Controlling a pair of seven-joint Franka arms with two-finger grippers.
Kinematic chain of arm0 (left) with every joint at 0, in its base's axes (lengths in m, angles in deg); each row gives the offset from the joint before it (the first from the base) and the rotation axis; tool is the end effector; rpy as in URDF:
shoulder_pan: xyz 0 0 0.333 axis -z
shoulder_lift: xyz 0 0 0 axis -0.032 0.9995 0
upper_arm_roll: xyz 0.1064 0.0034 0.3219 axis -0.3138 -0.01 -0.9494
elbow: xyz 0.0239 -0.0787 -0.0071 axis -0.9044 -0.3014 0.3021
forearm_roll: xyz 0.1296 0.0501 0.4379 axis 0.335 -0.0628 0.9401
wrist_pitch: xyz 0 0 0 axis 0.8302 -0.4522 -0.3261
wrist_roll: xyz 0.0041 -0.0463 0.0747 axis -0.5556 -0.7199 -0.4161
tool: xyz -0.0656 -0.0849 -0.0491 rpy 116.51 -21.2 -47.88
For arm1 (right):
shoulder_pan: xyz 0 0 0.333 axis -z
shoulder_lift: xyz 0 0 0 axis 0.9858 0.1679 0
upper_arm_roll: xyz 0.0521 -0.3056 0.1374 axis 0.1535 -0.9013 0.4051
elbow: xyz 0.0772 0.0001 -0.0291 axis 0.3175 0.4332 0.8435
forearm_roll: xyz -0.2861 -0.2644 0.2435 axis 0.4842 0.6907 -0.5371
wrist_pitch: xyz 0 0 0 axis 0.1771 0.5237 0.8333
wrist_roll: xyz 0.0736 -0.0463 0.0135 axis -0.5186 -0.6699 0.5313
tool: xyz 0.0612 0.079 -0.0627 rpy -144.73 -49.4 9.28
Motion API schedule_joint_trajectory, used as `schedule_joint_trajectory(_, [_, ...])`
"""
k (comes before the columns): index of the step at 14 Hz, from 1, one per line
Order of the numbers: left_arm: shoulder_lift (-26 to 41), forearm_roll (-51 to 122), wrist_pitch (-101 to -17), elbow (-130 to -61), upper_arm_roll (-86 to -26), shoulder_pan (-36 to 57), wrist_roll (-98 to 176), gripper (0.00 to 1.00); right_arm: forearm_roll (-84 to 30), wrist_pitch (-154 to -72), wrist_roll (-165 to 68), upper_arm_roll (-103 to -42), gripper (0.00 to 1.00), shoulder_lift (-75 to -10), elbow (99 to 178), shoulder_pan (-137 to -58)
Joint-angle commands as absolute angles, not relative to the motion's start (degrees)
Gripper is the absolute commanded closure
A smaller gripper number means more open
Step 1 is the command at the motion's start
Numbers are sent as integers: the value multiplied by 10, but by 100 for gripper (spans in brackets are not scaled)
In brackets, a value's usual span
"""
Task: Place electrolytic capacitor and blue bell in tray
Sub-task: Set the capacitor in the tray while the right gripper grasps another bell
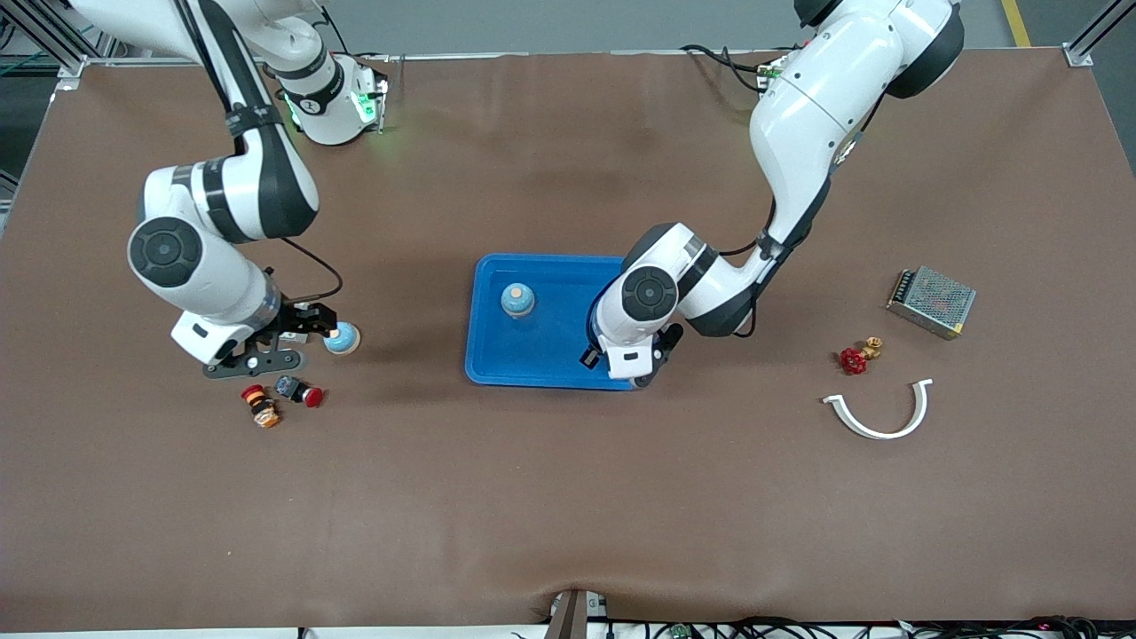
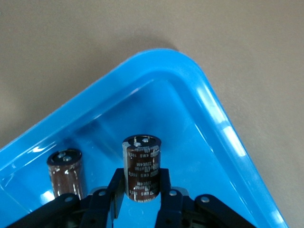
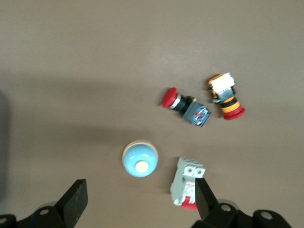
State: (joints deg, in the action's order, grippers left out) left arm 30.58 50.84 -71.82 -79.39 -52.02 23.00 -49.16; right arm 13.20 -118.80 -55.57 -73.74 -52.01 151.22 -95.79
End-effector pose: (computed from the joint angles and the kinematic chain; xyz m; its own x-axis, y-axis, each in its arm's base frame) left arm 0.6079 -0.5024 0.1622 0.5694 0.7969 -0.2019 0.8121 -0.5834 -0.0127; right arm 0.6504 0.1019 0.3252 0.9862 0.1503 -0.0695 0.1558 -0.9844 0.0815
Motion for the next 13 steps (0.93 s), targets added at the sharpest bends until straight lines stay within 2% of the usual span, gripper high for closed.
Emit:
schedule_joint_trajectory(1, [311, 501, -725, -792, -528, 237, -497, 93, 144, -1225, -539, -725, 0, -520, 1541, -928])
schedule_joint_trajectory(2, [313, 501, -726, -791, -528, 237, -498, 91, 138, -1251, -540, -725, 0, -519, 1560, -924])
schedule_joint_trajectory(3, [314, 502, -727, -791, -528, 237, -497, 74, 135, -1290, -541, -724, 0, -514, 1584, -919])
schedule_joint_trajectory(5, [314, 502, -727, -790, -533, 237, -498, 11, 135, -1361, -548, -724, 0, -509, 1628, -919])
schedule_joint_trajectory(6, [313, 502, -727, -790, -535, 237, -497, 0, 135, -1379, -548, -724, 0, -507, 1640, -919])
schedule_joint_trajectory(13, [249, 561, -716, -789, -535, 221, -489, 0, 89, -1414, -548, -721, 0, -469, 1654, -932])
